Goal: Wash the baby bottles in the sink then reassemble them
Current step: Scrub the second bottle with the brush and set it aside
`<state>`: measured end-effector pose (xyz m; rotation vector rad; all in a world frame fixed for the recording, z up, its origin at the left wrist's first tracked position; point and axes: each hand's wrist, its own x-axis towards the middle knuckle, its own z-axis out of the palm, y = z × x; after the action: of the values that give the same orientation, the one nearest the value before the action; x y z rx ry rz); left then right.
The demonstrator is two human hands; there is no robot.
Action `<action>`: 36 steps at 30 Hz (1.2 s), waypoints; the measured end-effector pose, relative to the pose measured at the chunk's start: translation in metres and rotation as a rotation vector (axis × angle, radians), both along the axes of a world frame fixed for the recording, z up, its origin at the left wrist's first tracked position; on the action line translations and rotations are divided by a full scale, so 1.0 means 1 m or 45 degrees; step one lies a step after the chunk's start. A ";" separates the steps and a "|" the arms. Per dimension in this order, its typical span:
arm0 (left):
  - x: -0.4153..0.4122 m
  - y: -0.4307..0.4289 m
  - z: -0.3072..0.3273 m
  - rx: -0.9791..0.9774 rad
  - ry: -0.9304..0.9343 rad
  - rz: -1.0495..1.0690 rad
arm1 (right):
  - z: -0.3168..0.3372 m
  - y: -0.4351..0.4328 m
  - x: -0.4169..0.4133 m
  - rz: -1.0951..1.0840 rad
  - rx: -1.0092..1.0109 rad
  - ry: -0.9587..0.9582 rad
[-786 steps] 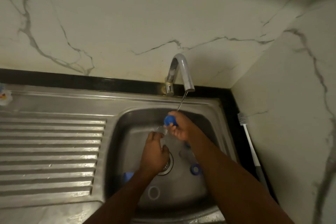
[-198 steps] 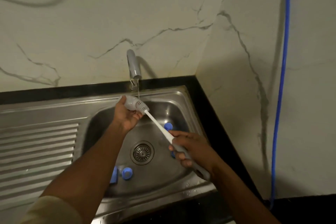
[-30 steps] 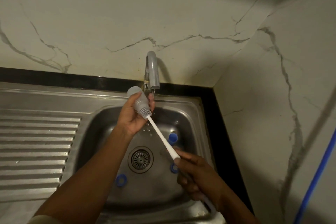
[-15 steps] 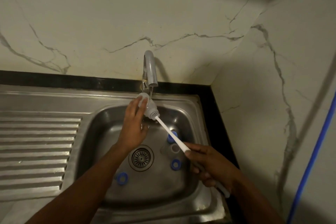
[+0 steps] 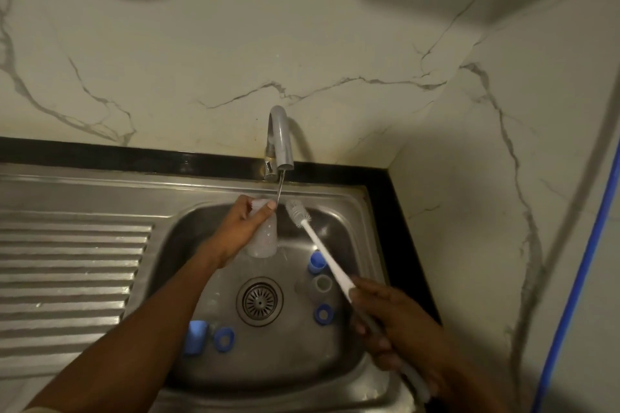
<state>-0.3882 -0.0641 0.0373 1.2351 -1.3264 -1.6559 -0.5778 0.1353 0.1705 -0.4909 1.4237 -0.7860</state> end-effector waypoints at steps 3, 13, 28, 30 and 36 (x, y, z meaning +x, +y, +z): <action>-0.004 0.009 -0.007 -0.008 0.220 0.029 | -0.017 -0.001 0.029 -0.075 0.057 -0.266; -0.016 0.010 -0.001 0.041 0.222 0.287 | 0.001 -0.010 0.070 -0.223 0.099 -0.401; -0.013 0.011 0.008 -0.118 0.107 0.114 | 0.012 -0.026 0.058 -0.412 0.140 -0.653; -0.016 0.011 0.005 -0.101 0.145 0.102 | 0.008 -0.035 0.060 -0.440 0.134 -0.653; -0.016 -0.001 0.008 0.010 0.221 0.213 | 0.014 -0.022 0.077 -0.255 0.033 -0.405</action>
<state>-0.4047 -0.0656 0.0452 1.1455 -1.0832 -1.6108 -0.5004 0.1129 0.1844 -0.1926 1.1946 -0.9590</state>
